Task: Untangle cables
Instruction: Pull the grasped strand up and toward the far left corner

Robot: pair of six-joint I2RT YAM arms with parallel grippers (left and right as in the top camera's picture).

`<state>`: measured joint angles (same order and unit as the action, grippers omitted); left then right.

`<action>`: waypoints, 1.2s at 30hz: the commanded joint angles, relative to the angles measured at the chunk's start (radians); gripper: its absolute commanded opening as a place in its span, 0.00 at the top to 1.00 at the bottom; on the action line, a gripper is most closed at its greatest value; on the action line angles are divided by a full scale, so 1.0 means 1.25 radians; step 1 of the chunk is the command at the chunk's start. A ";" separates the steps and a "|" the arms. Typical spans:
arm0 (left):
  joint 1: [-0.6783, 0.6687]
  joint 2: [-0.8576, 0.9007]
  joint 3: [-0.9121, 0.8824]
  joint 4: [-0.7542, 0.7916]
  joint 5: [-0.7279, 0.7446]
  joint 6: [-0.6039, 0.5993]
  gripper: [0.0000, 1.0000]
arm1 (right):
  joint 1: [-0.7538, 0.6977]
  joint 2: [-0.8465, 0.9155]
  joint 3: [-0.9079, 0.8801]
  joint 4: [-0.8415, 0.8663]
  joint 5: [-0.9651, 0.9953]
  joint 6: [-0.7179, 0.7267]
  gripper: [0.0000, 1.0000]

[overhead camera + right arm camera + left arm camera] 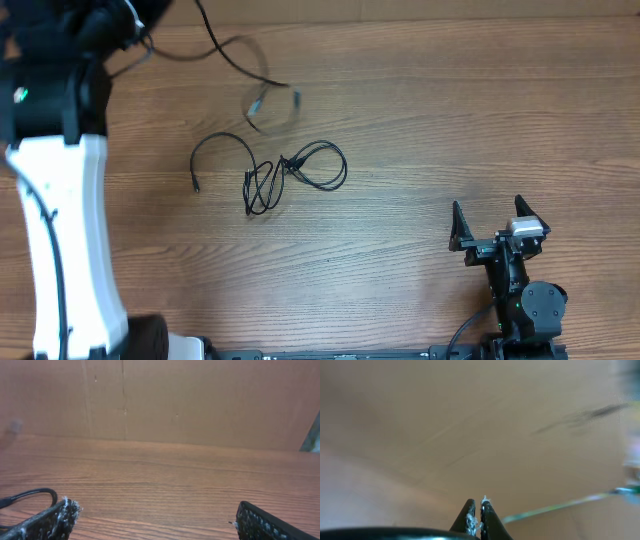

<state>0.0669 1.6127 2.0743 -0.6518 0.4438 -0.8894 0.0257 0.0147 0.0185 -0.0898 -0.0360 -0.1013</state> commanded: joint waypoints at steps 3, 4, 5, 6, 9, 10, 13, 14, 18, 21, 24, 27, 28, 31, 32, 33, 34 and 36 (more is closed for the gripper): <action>-0.002 -0.091 0.004 0.180 0.033 -0.076 0.96 | -0.004 -0.006 -0.008 0.005 0.010 -0.001 0.00; -0.002 -0.098 0.004 0.191 0.026 -0.076 0.96 | -0.004 -0.006 -0.008 0.005 0.010 -0.001 0.00; -0.002 -0.103 0.004 0.191 0.017 -0.076 0.96 | -0.004 -0.006 -0.008 0.005 0.010 -0.001 0.00; -0.002 -0.105 0.004 0.187 0.010 -0.074 0.96 | -0.004 -0.006 -0.008 0.005 0.009 -0.001 0.00; -0.001 -0.102 0.004 0.154 -0.012 -0.054 0.96 | -0.004 -0.006 -0.008 0.005 0.010 -0.001 0.00; -0.001 -0.097 0.004 0.134 -0.032 -0.038 0.96 | -0.004 -0.006 -0.008 0.005 0.009 -0.001 0.00; -0.001 -0.081 0.004 0.096 -0.094 0.032 0.96 | -0.004 -0.006 -0.008 0.005 0.009 -0.001 0.00; -0.001 -0.065 0.003 0.087 -0.141 0.091 0.96 | -0.004 -0.006 -0.008 0.005 0.009 -0.001 0.00; 0.002 -0.026 0.003 0.108 -0.237 0.159 0.96 | -0.004 -0.006 -0.008 0.005 0.010 -0.001 0.00; 0.011 0.011 0.003 0.201 -0.247 0.189 0.96 | -0.004 -0.006 -0.008 0.005 0.009 -0.001 0.00; 0.025 0.047 0.003 0.378 -0.261 0.184 0.96 | -0.004 -0.006 -0.008 0.005 0.009 -0.001 0.00; 0.034 0.084 0.003 0.490 -0.303 0.186 0.96 | -0.004 -0.006 -0.008 0.005 0.009 -0.001 0.00; 0.039 0.096 0.003 0.500 -0.323 0.187 0.96 | -0.004 -0.006 -0.008 0.005 0.009 -0.001 0.00; 0.061 0.134 0.003 0.474 -0.368 0.247 0.96 | -0.004 -0.006 -0.008 0.005 0.010 -0.001 0.00; 0.067 0.146 0.003 0.464 -0.380 0.277 0.96 | -0.004 -0.006 -0.008 0.005 0.010 -0.001 0.00; 0.076 0.164 0.003 0.449 -0.403 0.332 0.96 | -0.004 -0.006 -0.008 0.005 0.009 -0.001 0.00; 0.084 0.182 0.003 0.432 -0.438 0.388 0.96 | -0.004 -0.006 -0.008 0.005 0.009 -0.001 0.00; 0.101 0.219 0.003 0.383 -0.537 0.492 0.96 | -0.004 -0.006 -0.008 0.005 0.009 -0.001 0.00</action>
<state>0.1570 1.8008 2.0720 -0.1223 -0.0288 -0.5259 0.0257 0.0139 0.0185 -0.0895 -0.0360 -0.1017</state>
